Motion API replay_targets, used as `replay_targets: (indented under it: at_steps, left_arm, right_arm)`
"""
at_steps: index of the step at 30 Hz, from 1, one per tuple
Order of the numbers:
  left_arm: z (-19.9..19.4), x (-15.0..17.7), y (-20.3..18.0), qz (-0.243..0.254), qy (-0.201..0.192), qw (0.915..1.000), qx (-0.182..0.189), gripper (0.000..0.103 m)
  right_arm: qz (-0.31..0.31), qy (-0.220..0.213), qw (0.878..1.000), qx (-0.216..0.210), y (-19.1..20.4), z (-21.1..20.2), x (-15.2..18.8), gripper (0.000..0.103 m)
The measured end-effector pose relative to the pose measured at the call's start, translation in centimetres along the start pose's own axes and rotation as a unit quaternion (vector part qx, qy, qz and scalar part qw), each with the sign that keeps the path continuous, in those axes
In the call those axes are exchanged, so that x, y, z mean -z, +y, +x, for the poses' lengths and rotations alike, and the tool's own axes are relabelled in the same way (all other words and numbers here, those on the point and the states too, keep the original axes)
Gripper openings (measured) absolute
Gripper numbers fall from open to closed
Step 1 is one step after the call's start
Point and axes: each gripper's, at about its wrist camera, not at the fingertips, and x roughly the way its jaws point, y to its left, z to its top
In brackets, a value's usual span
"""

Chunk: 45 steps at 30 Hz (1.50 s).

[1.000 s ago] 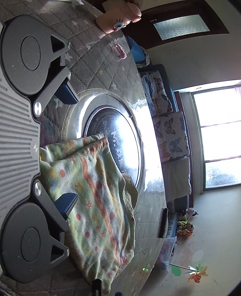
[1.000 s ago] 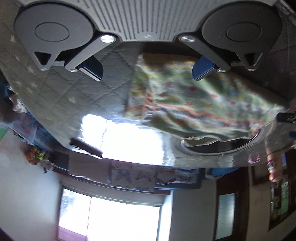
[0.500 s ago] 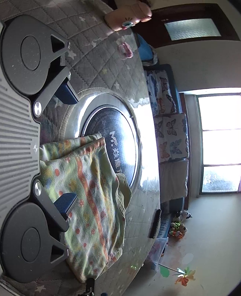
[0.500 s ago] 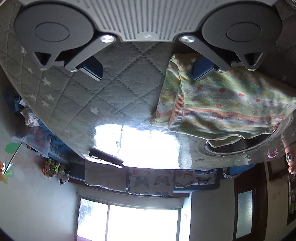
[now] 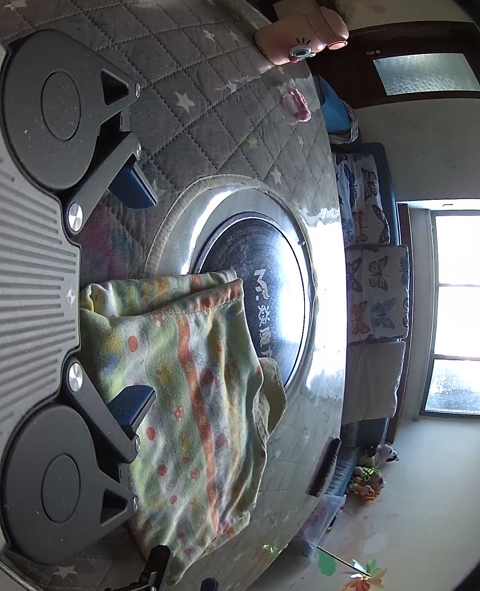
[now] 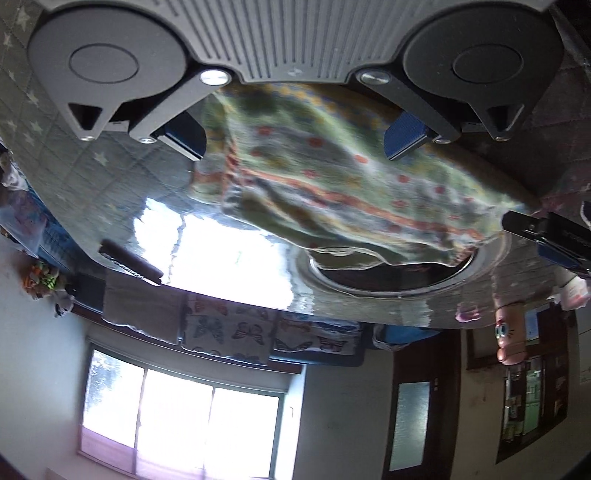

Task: Fold clothes
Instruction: 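Grasp the folded shirt edge with the left gripper and lift it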

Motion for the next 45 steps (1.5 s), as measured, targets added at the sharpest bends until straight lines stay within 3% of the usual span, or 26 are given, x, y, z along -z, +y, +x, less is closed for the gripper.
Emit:
replay_targets:
  at_steps: [23, 36, 45]
  left_arm:
    - [-0.9, 0.1, -0.5, 0.005, -0.001, 0.9999, -0.009, 0.103]
    - [-0.4, -0.6, 2.2, -0.030, 0.001, 0.9990, -0.033, 0.103]
    - [0.4, -1.6, 4.6, -0.070, 0.009, 0.9972, -0.027, 0.103]
  right_arm:
    - [-0.044, 0.008, 0.996, -0.075, 5.2, 0.0, -0.4, 0.103]
    - [-0.097, 0.018, 0.985, -0.141, 8.1, 0.8, -1.3, 0.103]
    - [-0.170, 0.019, 0.966, -0.194, 11.9, 2.3, -3.0, 0.081]
